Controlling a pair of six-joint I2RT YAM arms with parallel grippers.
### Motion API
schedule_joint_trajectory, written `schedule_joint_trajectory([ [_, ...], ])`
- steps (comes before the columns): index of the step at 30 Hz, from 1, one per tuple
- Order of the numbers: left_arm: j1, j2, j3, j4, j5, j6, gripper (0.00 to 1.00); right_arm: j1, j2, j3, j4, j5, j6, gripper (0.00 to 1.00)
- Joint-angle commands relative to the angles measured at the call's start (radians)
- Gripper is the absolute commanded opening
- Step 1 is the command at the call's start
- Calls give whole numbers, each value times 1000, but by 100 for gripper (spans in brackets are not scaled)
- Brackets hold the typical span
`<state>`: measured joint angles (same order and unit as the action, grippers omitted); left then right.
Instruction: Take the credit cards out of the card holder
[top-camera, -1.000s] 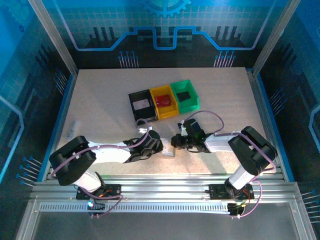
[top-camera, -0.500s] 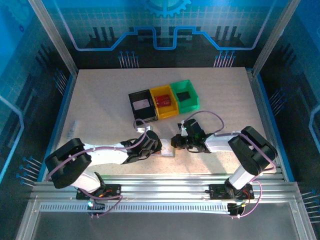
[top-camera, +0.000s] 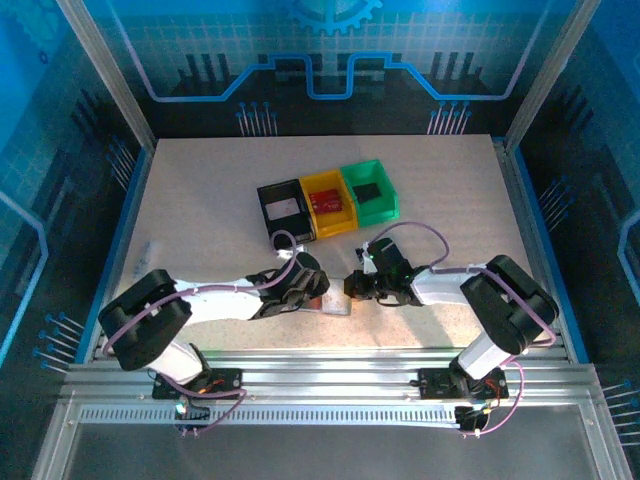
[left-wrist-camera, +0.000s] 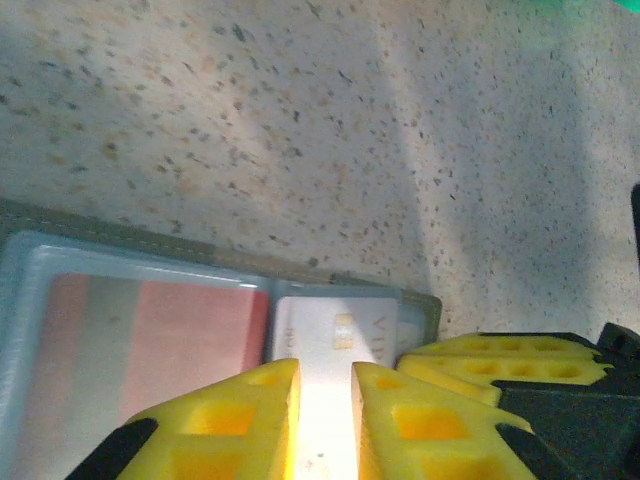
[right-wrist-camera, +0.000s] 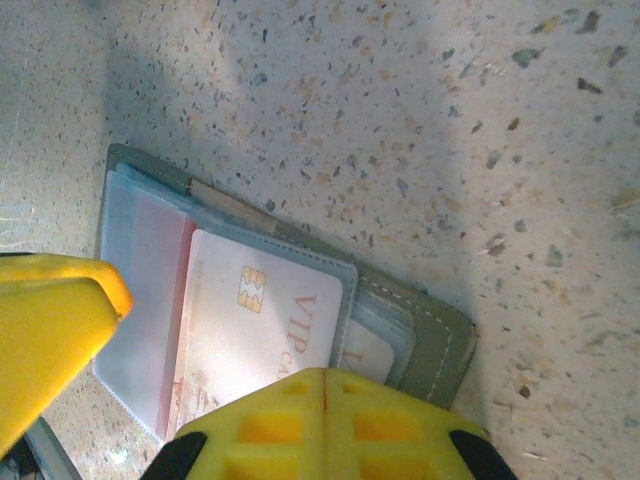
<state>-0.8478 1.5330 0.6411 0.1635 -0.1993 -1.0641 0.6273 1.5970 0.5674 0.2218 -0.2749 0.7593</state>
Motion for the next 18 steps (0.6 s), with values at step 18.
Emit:
schedule_joint_trajectory([
  [18, 0, 31, 46, -110, 34, 71, 20, 8, 71, -47, -132, 20, -3, 0],
])
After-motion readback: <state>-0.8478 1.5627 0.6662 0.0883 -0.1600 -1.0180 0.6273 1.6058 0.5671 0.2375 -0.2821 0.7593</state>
